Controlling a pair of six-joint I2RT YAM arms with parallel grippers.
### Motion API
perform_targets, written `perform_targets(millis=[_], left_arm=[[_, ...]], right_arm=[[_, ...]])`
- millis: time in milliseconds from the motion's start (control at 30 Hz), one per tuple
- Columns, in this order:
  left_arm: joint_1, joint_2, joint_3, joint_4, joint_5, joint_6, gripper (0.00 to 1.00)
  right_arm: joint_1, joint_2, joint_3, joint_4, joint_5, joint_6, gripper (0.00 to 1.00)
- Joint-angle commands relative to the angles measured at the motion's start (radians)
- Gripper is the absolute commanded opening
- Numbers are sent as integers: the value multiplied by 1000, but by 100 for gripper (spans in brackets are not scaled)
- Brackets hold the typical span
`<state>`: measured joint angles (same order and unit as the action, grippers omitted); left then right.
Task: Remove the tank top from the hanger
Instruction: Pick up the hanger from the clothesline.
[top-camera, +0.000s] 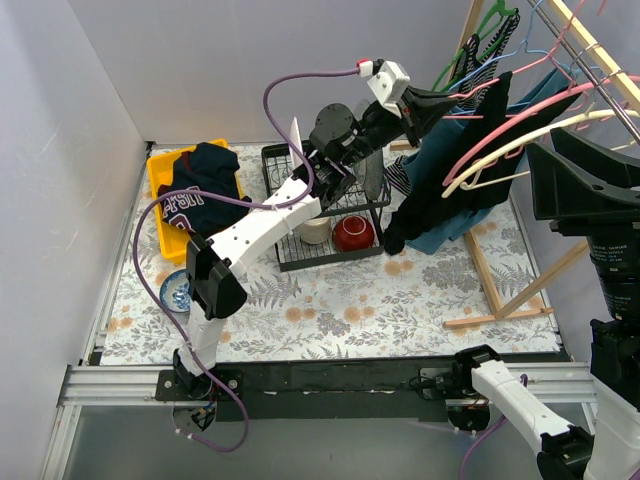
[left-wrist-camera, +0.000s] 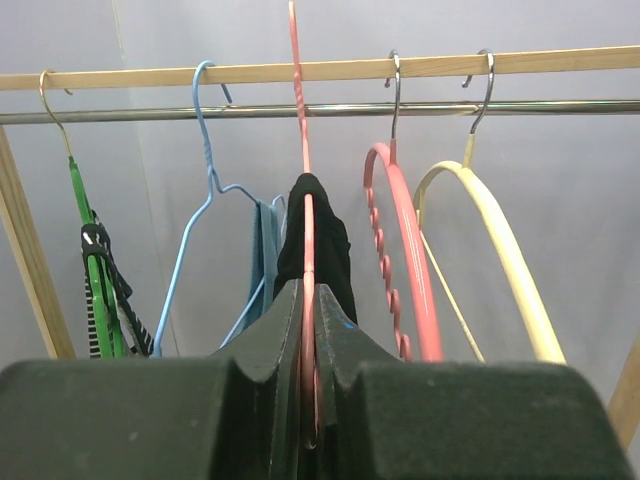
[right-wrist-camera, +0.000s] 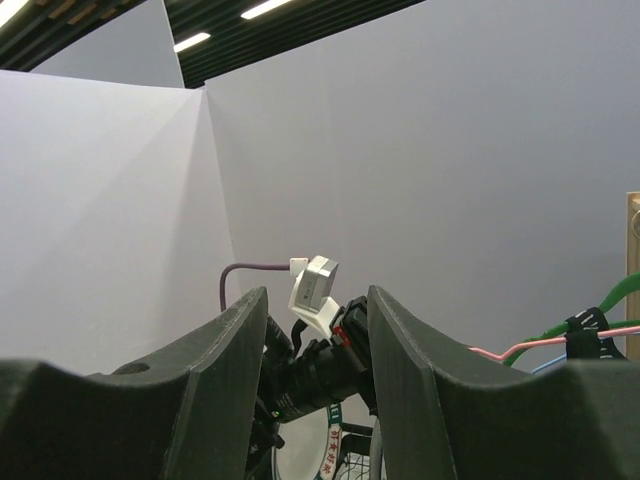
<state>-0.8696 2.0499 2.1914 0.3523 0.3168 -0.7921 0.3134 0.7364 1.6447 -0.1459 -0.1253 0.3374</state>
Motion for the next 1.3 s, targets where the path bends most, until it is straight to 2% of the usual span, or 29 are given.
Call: perform_targets(millis=[0, 167, 333, 433, 1267], left_arm=[[-2, -128, -67, 190, -2, 7, 0], [-3, -106, -64, 264, -18, 7, 0], [-3, -34, 80, 247, -19, -18, 0], [-3, -13, 111, 260, -28, -27, 0], [-3, -33, 77, 433, -54, -47, 0]], right_arm=[[-5, -2, -2, 43, 23, -6, 52], [-5, 15, 12, 37, 19, -6, 51], [-5, 18, 23, 34, 24, -15, 51], [-5, 17, 30, 31, 29, -21, 50], [-5, 46, 35, 19, 39, -28, 49]])
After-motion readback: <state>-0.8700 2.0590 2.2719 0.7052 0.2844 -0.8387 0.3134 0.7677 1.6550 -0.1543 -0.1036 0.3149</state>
